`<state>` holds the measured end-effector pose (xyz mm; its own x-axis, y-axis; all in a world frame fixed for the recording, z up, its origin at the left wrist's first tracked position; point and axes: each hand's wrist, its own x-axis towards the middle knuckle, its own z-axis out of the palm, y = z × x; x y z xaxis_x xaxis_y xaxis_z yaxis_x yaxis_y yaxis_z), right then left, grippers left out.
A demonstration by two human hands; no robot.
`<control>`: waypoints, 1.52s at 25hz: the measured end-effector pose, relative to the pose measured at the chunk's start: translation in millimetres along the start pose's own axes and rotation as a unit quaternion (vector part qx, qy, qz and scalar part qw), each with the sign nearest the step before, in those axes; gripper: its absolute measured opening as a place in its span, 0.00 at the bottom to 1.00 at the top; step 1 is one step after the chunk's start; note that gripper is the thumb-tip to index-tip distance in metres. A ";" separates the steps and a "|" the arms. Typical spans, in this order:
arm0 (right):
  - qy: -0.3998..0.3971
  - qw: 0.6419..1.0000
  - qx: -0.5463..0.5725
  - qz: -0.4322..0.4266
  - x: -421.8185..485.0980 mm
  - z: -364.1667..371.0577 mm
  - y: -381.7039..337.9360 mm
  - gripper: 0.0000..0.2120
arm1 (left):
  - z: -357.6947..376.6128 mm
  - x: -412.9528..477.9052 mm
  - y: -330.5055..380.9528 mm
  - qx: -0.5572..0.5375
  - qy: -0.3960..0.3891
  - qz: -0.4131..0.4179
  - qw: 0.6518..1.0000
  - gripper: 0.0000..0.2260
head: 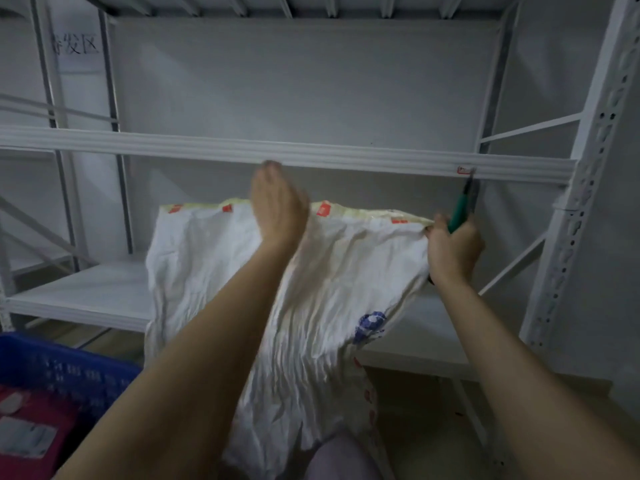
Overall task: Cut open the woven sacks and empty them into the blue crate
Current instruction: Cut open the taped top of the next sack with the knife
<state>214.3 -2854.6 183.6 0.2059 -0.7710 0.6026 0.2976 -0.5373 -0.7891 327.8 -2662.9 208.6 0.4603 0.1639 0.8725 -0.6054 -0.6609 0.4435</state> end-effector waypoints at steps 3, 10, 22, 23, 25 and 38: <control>0.055 0.998 0.001 0.015 13.7 -5.8 26.3 0.14 | -17.7 -3.8 -66.7 0.110 -0.039 -0.228 0.967 0.33; 0.041 0.991 -0.120 0.040 24.9 -2.8 72.5 0.14 | -3.0 -46.3 -177.1 0.021 -0.234 -0.491 0.839 0.30; -0.226 0.931 -0.265 -0.109 2.5 68.9 24.2 0.12 | -5.3 -67.3 -158.2 -0.230 -0.272 -0.440 0.825 0.06; -0.264 0.935 -0.217 -0.094 -2.6 84.6 13.9 0.11 | -11.6 -65.2 -154.1 -0.256 -0.281 -0.429 0.820 0.04; -0.315 0.941 -0.122 -0.032 -21.4 109.9 -6.5 0.09 | -28.7 -60.4 -145.7 -0.310 -0.295 -0.413 0.804 0.05; -0.394 0.916 0.073 0.001 -44.4 142.5 -117.4 0.12 | -93.5 24.5 -68.7 -0.271 -0.190 -0.127 0.935 0.22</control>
<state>303.0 -2708.5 266.4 0.7987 -0.2543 0.5453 0.4059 -0.4413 -0.8003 319.9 -2545.0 218.7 0.7695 -0.0736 0.6344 -0.6374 -0.1514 0.7555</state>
